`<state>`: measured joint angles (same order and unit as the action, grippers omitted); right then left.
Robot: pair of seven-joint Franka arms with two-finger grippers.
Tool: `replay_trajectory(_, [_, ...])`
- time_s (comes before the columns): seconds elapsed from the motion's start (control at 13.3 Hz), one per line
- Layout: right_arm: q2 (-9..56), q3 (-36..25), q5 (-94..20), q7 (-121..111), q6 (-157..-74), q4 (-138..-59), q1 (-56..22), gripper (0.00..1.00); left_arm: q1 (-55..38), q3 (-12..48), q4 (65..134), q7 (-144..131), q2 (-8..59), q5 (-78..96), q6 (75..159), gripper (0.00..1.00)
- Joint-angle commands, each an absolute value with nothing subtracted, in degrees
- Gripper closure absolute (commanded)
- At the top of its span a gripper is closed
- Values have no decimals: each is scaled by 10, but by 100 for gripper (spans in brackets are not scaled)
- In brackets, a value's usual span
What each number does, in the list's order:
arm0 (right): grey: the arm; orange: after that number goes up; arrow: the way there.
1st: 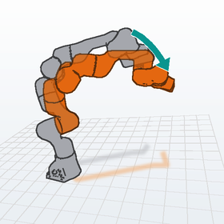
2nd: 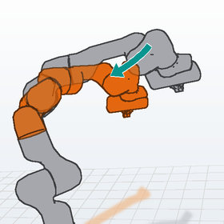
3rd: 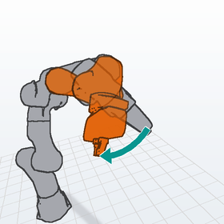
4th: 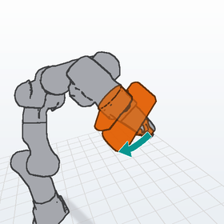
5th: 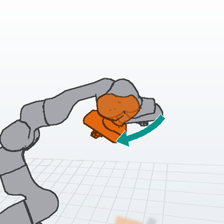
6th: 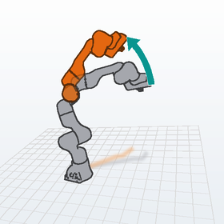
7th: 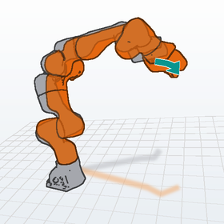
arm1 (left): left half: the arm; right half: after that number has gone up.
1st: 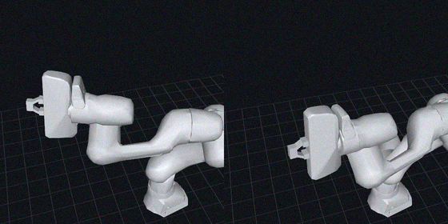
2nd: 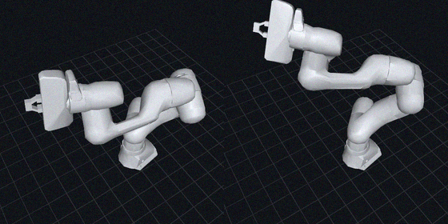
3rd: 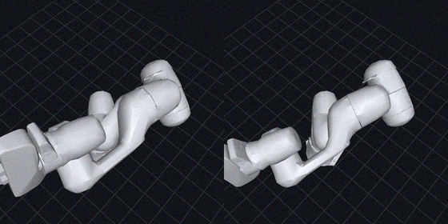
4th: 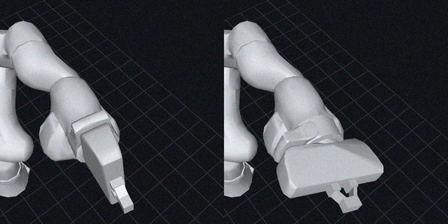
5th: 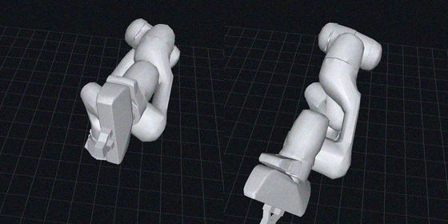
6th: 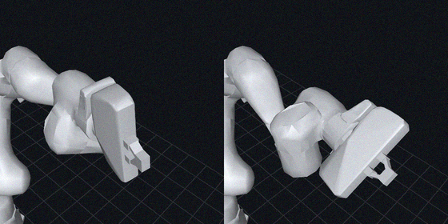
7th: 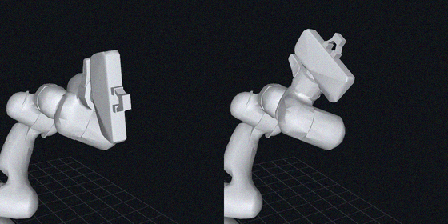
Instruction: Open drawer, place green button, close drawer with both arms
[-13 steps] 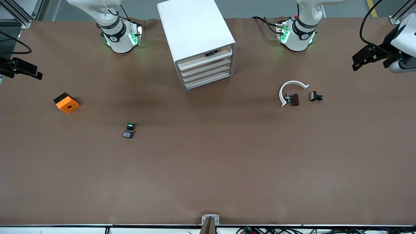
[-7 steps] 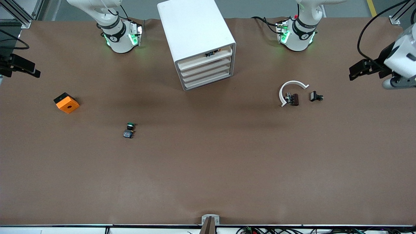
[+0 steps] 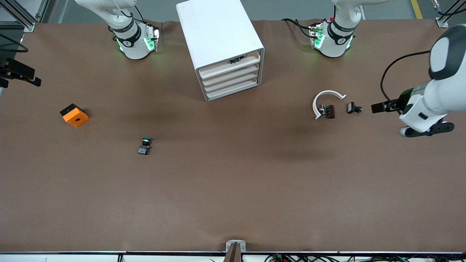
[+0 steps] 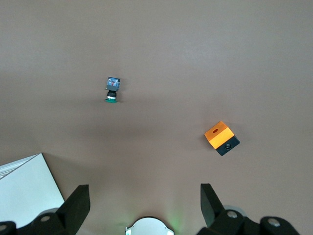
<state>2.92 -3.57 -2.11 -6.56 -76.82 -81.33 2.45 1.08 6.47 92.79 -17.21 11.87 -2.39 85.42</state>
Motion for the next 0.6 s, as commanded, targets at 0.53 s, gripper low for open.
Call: replay_trajectory(0.53, [118, -32, -23, -69, -826, -815, 50, 0, -147, 74, 914, -603, 265, 19, 927, 0])
